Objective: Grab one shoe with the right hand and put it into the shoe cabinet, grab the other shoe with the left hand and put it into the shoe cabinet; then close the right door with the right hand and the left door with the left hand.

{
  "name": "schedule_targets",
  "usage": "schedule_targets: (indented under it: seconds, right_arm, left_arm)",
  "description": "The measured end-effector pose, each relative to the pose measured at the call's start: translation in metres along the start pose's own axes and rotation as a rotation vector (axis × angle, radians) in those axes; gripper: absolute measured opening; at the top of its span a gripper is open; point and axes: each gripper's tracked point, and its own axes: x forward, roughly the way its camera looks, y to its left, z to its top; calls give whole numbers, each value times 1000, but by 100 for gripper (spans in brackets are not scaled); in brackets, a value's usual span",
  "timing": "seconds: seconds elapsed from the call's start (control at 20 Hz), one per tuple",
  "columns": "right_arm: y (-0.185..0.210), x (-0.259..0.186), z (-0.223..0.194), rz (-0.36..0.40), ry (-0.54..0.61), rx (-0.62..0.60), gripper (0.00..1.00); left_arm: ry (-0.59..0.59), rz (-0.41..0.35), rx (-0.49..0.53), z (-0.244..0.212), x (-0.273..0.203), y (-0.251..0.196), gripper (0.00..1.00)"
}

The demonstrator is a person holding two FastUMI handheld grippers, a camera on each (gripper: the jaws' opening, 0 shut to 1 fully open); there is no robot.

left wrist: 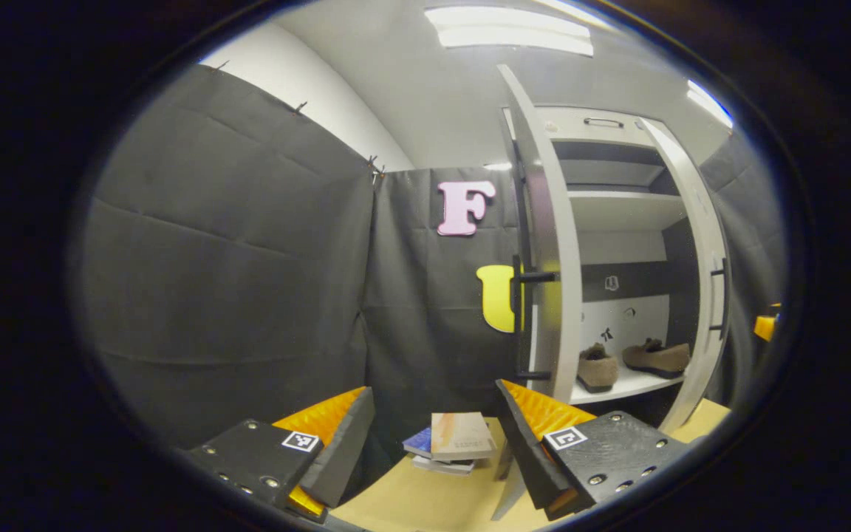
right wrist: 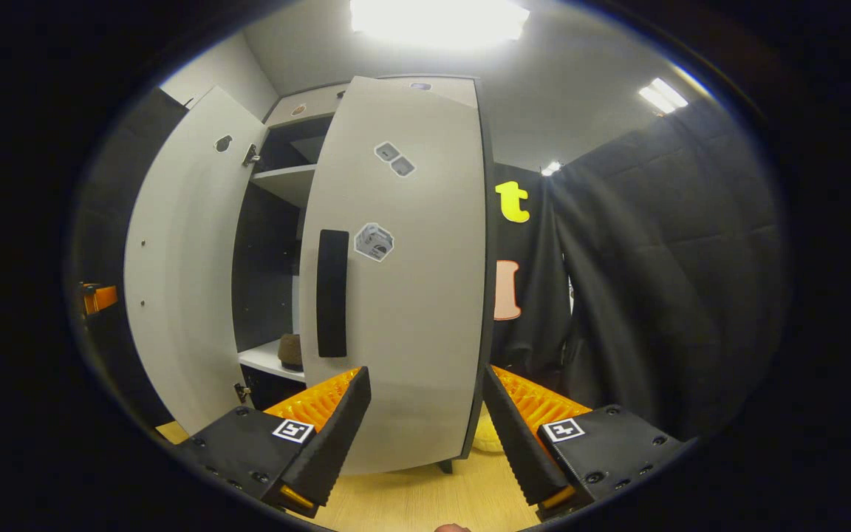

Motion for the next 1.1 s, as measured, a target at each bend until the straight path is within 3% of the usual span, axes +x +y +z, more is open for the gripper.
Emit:
schedule_targets:
  seconds: [0.5,0.9,1.1]
  right_arm:
    - [-31,-17,-31,-42,65,24,97]
    - [-29,-20,-38,-32,71,32,96]
    - [-24,-22,-39,-23,71,22,96]
  left_arm:
    - [3,14,18,6,58,-10,100]
    - [4,27,6,6,51,-17,100]
    - [3,-11,-8,6,49,-33,100]
